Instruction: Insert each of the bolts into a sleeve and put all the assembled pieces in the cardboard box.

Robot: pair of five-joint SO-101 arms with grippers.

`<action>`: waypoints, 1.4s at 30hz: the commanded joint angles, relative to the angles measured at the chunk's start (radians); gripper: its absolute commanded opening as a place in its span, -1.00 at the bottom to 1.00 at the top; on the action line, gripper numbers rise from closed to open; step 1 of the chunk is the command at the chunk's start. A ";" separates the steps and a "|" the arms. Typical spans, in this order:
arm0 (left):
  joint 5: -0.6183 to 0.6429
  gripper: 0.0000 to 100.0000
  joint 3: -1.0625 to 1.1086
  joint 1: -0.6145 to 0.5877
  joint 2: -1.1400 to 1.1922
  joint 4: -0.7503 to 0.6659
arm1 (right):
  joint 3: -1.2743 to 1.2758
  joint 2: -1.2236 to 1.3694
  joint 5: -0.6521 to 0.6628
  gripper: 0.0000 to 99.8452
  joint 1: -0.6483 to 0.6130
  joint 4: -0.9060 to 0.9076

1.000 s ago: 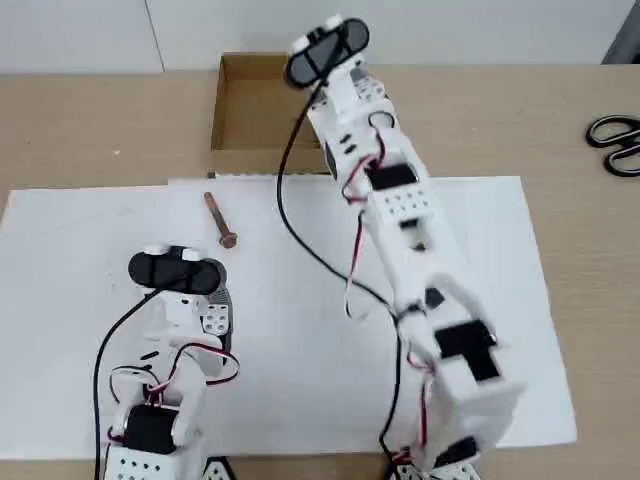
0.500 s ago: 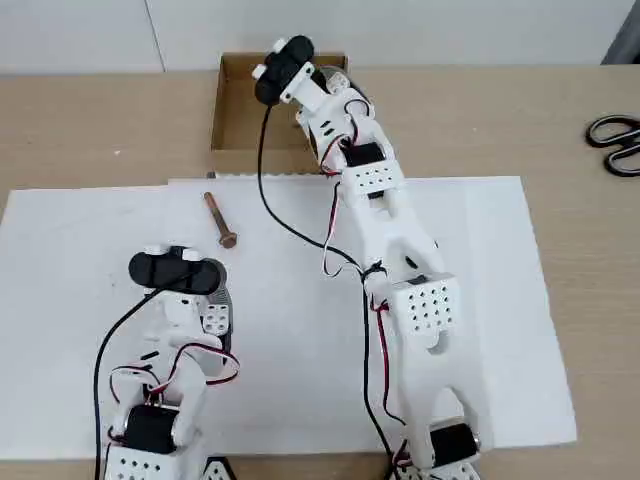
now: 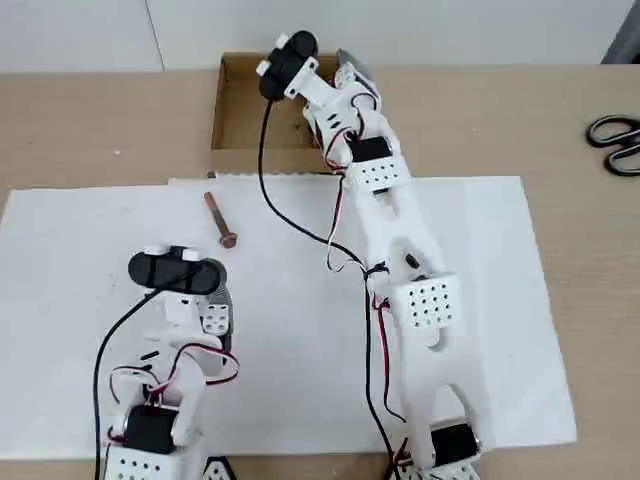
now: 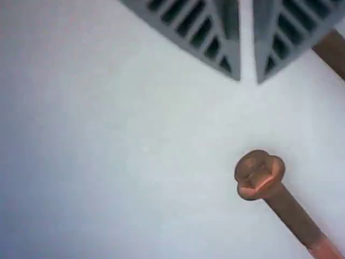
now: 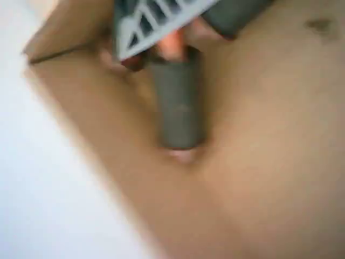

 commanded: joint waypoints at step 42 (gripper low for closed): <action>0.012 -0.99 -0.004 -0.005 -0.009 0.003 | 0.775 -1.227 -0.516 -0.97 -0.007 1.242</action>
